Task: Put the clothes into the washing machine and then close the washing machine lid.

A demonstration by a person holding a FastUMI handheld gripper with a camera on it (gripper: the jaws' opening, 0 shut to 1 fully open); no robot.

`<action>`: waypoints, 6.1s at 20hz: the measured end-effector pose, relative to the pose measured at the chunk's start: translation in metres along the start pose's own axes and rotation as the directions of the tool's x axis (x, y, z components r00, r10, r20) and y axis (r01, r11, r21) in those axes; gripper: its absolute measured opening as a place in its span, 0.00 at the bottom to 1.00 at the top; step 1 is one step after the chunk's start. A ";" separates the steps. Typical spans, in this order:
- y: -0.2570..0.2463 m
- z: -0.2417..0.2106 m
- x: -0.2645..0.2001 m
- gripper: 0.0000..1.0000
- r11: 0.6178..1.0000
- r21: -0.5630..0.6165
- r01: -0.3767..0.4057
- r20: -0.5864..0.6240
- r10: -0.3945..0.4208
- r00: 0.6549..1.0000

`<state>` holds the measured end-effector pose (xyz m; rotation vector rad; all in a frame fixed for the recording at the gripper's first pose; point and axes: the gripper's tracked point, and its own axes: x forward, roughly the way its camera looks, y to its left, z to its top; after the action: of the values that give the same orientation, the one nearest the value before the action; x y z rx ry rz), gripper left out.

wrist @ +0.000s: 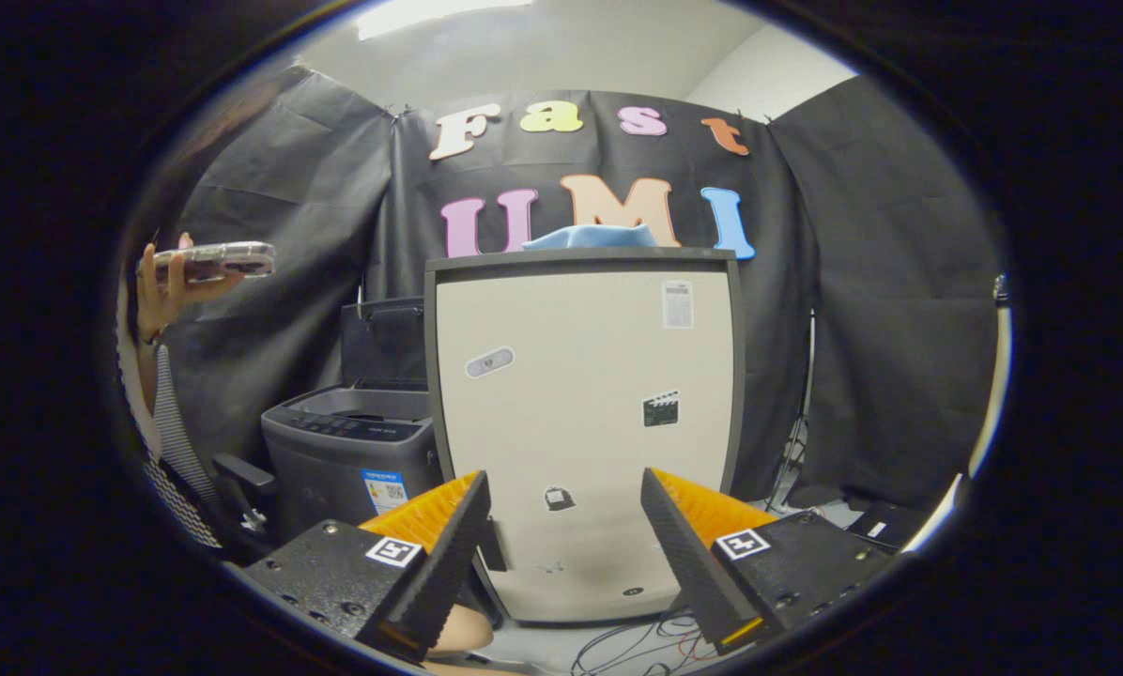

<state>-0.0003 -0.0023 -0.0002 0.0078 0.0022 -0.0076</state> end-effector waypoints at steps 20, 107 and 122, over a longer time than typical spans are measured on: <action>-0.009 0.000 0.002 0.98 0.998 0.008 0.061 0.002 -0.061 0.998; 0.300 0.168 0.369 0.03 0.957 0.198 -0.212 -0.379 0.274 0.884; 0.414 0.075 0.375 0.03 0.906 0.190 -0.378 -0.457 0.423 0.783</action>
<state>0.3780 0.4080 0.0771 0.0994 0.5141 0.4275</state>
